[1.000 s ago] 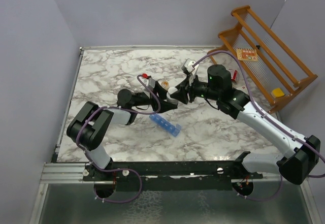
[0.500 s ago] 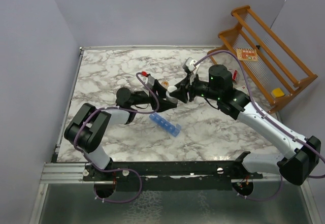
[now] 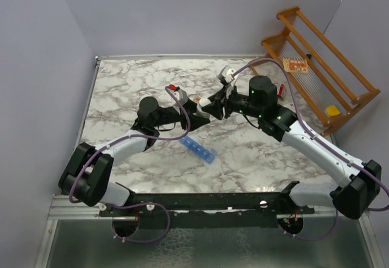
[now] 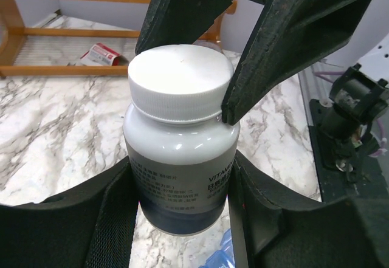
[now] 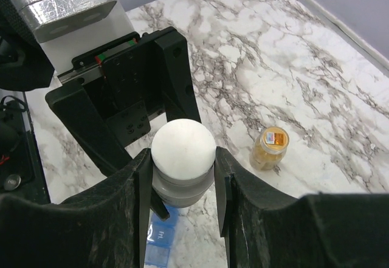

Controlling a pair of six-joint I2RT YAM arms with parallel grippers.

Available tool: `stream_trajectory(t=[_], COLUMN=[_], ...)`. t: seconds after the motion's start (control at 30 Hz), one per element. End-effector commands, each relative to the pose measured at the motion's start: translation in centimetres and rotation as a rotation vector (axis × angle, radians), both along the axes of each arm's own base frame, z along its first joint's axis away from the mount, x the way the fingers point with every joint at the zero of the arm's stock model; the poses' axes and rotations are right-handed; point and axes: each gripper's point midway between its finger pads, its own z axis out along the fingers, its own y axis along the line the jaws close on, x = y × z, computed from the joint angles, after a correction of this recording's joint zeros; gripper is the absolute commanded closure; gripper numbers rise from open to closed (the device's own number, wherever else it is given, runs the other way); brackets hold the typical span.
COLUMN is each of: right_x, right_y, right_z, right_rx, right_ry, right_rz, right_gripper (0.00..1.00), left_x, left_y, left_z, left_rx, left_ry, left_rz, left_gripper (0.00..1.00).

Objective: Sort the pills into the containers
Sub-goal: Pick up the pill bottle at the center of the board.

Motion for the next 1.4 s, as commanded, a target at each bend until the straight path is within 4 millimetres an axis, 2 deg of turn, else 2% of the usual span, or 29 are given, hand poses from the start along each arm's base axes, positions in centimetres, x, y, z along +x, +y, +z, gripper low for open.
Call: stream_trajectory(t=[0.0, 0.07, 0.1, 0.13, 0.3, 0.43, 0.5, 0.6, 0.7, 0.87, 1.17, 1.37], right_x=[1.5, 1.6, 1.6, 1.6, 1.9, 2.3, 2.7, 3.4, 4.0, 4.1, 3.0, 2.2], right_y=[0.3, 0.3, 0.3, 0.1, -0.7, -1.5, -2.1, -2.7, -2.7, -2.4, -1.1, 0.4], right_z=[1.5, 1.8, 1.9, 2.2, 3.7, 5.0, 5.3, 5.0, 3.7, 2.4, 3.1, 3.3], right_rx=[0.017, 0.024, 0.028, 0.042, 0.139, 0.195, 0.210, 0.202, 0.161, 0.149, 0.200, 0.193], right_ry=[-0.047, -0.047, -0.047, -0.048, -0.055, -0.052, -0.035, -0.002, 0.044, 0.094, 0.119, 0.112], right_rz=[-0.033, -0.038, -0.044, -0.054, -0.132, -0.198, -0.252, -0.319, -0.365, -0.399, -0.374, -0.374], right_gripper=[0.56, 0.49, 0.41, 0.29, 0.17, 0.16, 0.20, 0.25, 0.28, 0.29, 0.30, 0.30], left_x=[1.5, 1.6, 1.6, 1.7, 1.4, 1.3, 1.2, 1.3, 1.5, 1.9, 2.7, 3.2], left_y=[0.1, 0.2, 0.2, 0.3, 0.1, 0.1, 0.2, 0.4, 0.8, 1.2, 1.6, 2.1], left_z=[0.0, -0.3, -0.4, -0.5, -0.3, 0.0, 0.1, 0.6, 1.1, 1.3, 0.6, 1.0], left_rx=[0.029, 0.033, 0.034, 0.035, 0.037, 0.034, 0.034, 0.030, 0.023, 0.027, 0.053, 0.053], left_ry=[-0.018, -0.011, -0.011, -0.011, -0.033, -0.047, -0.059, -0.087, -0.109, -0.118, -0.129, -0.146], left_rz=[0.085, 0.097, 0.101, 0.108, 0.109, 0.121, 0.136, 0.167, 0.209, 0.257, 0.312, 0.355], left_gripper=[1.00, 1.00, 1.00, 1.00, 1.00, 1.00, 1.00, 1.00, 1.00, 1.00, 1.00, 1.00])
